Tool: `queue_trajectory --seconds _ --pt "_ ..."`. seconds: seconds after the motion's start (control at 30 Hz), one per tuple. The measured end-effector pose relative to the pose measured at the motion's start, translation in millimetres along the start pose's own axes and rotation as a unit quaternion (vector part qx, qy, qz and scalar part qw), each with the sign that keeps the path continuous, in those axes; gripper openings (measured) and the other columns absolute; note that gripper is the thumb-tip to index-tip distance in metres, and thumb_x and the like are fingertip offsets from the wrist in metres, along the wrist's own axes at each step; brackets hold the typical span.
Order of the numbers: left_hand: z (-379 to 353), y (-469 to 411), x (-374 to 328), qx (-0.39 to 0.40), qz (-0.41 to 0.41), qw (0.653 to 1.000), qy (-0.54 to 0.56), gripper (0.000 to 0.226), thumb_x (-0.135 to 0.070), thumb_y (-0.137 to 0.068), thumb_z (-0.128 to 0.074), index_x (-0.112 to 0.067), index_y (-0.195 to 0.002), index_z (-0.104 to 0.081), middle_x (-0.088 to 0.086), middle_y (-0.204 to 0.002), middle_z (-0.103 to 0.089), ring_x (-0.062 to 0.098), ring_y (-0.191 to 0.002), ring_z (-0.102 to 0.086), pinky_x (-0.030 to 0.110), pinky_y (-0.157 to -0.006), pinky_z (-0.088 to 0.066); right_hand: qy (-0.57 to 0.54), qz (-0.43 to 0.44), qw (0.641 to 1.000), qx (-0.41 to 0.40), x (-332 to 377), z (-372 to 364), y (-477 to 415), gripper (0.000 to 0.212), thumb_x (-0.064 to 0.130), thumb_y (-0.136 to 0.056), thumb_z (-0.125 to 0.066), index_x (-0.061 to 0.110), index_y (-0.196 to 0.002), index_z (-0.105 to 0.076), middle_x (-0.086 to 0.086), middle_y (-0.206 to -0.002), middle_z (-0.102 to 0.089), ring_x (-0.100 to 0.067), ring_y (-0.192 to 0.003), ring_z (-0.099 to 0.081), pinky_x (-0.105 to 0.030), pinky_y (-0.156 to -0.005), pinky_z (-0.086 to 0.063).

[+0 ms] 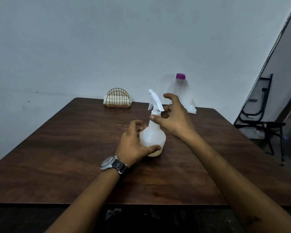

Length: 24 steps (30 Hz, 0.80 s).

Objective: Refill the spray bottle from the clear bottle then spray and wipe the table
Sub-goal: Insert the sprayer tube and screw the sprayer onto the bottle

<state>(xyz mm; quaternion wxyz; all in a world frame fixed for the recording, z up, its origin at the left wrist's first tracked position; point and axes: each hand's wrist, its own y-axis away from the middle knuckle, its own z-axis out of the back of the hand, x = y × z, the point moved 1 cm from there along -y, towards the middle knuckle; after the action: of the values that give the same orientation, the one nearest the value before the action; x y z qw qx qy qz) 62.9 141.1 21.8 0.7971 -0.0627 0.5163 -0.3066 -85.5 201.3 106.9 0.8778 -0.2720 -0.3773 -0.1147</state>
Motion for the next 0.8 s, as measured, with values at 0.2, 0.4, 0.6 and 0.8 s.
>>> queue_trajectory --seconds 0.2,0.4,0.6,0.8 --pt "0.8 -0.1 -1.3 0.004 0.001 1.000 -0.004 0.099 -0.044 -0.052 -0.097 -0.025 -0.132 -0.043 -0.015 -0.119 -0.057 0.009 -0.113 -0.061 0.033 -0.095 -0.055 -0.029 -0.038 0.999 0.014 -4.7 -5.2 0.6 0.102 0.058 -0.073 -0.085 0.034 -0.153 -0.026 0.008 -0.121 -0.064 -0.014 -0.107 -0.067 -0.045 -0.098 -0.055" --pt "0.3 -0.5 -0.3 0.004 0.000 1.000 -0.004 0.099 -0.044 -0.052 -0.097 -0.025 -0.133 -0.043 -0.016 -0.121 -0.057 0.008 -0.112 -0.060 0.035 -0.095 -0.056 -0.059 -0.024 0.997 -0.031 -6.8 -9.2 -0.6 0.083 0.029 -0.081 -0.087 0.032 -0.147 -0.035 0.010 -0.103 -0.069 -0.012 -0.102 -0.069 -0.049 -0.091 -0.059" --pt "1.4 -0.1 -2.3 0.005 0.006 1.000 -0.003 0.098 -0.047 -0.052 -0.096 -0.026 -0.132 -0.043 -0.009 -0.129 -0.061 0.007 -0.113 -0.061 0.029 -0.094 -0.055 -0.038 -0.026 0.999 -0.007 -5.5 -8.9 1.3 0.104 0.051 -0.072 -0.090 0.030 -0.152 -0.027 0.008 -0.118 -0.063 -0.014 -0.114 -0.062 -0.036 -0.095 -0.053" --pt "0.8 0.1 -1.2 0.001 0.000 1.000 -0.002 0.100 -0.045 -0.052 -0.097 -0.024 -0.133 -0.043 -0.010 -0.127 -0.060 0.009 -0.114 -0.060 0.031 -0.094 -0.056 -0.058 -0.021 0.997 -0.038 -5.7 -9.6 4.6 0.084 0.022 -0.084 -0.084 0.031 -0.151 -0.033 0.017 -0.100 -0.067 -0.004 -0.099 -0.067 -0.037 -0.095 -0.057"
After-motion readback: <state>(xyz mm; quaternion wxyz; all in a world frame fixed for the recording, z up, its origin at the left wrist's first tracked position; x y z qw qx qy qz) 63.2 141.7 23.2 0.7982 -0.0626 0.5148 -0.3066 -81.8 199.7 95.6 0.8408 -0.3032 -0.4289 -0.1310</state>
